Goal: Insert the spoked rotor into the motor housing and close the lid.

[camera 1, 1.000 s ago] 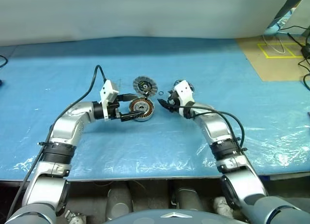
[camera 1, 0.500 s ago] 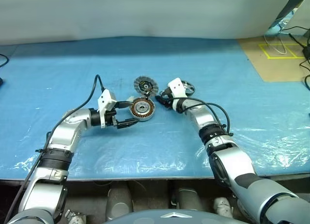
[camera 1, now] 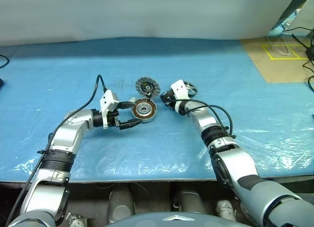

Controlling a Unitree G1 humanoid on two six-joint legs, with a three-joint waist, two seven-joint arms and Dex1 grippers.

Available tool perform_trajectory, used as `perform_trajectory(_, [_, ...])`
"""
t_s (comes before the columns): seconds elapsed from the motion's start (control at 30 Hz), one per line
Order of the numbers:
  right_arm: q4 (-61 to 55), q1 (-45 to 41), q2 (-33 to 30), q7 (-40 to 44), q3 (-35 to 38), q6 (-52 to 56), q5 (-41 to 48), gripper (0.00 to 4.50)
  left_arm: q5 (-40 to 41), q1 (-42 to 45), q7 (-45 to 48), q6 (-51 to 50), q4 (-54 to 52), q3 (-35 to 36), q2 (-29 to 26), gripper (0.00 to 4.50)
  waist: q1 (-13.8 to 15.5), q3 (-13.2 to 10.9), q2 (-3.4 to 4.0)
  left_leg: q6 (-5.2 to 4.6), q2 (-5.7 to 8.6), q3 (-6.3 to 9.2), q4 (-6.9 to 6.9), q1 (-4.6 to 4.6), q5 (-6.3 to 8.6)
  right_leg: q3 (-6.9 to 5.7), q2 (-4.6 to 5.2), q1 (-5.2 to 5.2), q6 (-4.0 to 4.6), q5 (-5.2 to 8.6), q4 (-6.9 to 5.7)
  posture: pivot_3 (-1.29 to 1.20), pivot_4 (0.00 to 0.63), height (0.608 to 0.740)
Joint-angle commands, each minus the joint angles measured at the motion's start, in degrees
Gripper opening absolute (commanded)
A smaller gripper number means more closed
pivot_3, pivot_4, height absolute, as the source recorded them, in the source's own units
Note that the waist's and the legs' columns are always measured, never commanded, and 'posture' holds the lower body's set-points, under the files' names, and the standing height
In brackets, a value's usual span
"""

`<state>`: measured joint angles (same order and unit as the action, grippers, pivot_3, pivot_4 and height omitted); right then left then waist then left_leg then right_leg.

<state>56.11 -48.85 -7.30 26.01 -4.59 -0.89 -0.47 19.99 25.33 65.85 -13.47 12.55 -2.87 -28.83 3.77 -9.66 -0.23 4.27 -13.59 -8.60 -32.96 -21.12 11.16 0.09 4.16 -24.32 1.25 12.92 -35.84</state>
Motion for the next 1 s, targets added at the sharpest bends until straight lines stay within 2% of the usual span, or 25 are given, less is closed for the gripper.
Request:
perform_trajectory(0.03, [0.71,0.35,-0.43,0.02,0.38,0.71,-0.41,0.56,0.14,1.0,0.24,0.71,-0.99,0.2,-0.12,4.5,0.0,0.0,0.0,0.0,0.0,0.0,0.0,0.0,0.0,0.0,0.0,0.0,0.0,0.0,0.0,0.0,0.15,0.74])
perform_trajectory(0.13, [-2.49,1.75,-1.09,1.8,0.32,1.55,0.12,0.56,0.41,0.92,0.41,0.21,-1.43,0.33,-0.37,4.5,0.01,0.0,0.0,0.0,0.0,0.0,0.0,-0.01,0.0,0.0,0.0,0.0,0.0,0.0,0.02,0.0,0.15,0.74])
perform_trajectory(0.23, [-10.93,5.19,-2.21,4.33,0.04,3.54,1.09,0.56,0.84,0.8,0.35,-0.51,-2.23,0.6,-0.54,4.5,0.27,0.0,0.0,0.0,0.0,0.0,0.04,-0.04,0.0,-0.02,0.0,0.0,0.0,0.0,0.07,0.0,0.15,0.74])
perform_trajectory(0.5, [-54.27,20.98,-10.29,13.89,1.07,25.29,10.91,0.56,1.7,-0.37,0.29,-2.13,-4.67,0.69,-0.6,4.5,0.28,-0.02,0.01,0.0,0.01,0.01,0.22,-0.08,0.0,-0.06,-0.01,0.0,-0.22,-0.13,0.23,0.0,0.15,0.74])
perform_trajectory(0.63, [-66.39,23.43,-14.61,17.05,1.47,34.6,16.83,0.56,2.04,-0.32,0.29,-2.2,-3.23,1.06,-0.38,4.5,0.16,-0.02,0.01,0.01,-0.02,0.01,0.3,0.07,0.01,0.0,-0.08,0.0,-0.17,-0.1,0.22,0.0,0.15,0.74])
perform_trajectory(0.8, [-70.31,20.92,-15.35,20.19,1.48,43.46,25.0,0.56,1.35,0.59,0.53,-0.09,0.03,1.33,-0.48,4.5,0.16,-0.02,0.01,0.01,0.01,-0.01,0.27,0.1,0.01,0.09,-0.07,0.0,-0.03,0.0,0.23,0.0,0.15,0.74])
perform_trajectory(0.9, [-66.57,18.26,-13.76,20.09,-1.23,42.45,23.83,0.56,1.0,1.23,0.23,1.24,1.81,1.53,-0.41,4.5,0.14,-0.02,0.01,0.01,0.01,-0.01,0.26,0.09,0.01,0.07,-0.05,0.0,-0.03,0.0,0.22,0.0,0.15,0.74])
perform_trajectory(1.0, [-61.36,15.29,-12.57,21.33,-7.81,38.5,19.25,0.56,0.76,1.55,0.05,2.54,3.24,1.71,-0.44,4.5,0.09,-0.02,0.01,0.01,0.0,-0.01,0.26,0.09,0.0,0.06,-0.06,0.0,-0.02,0.0,0.22,0.0,0.15,0.74])
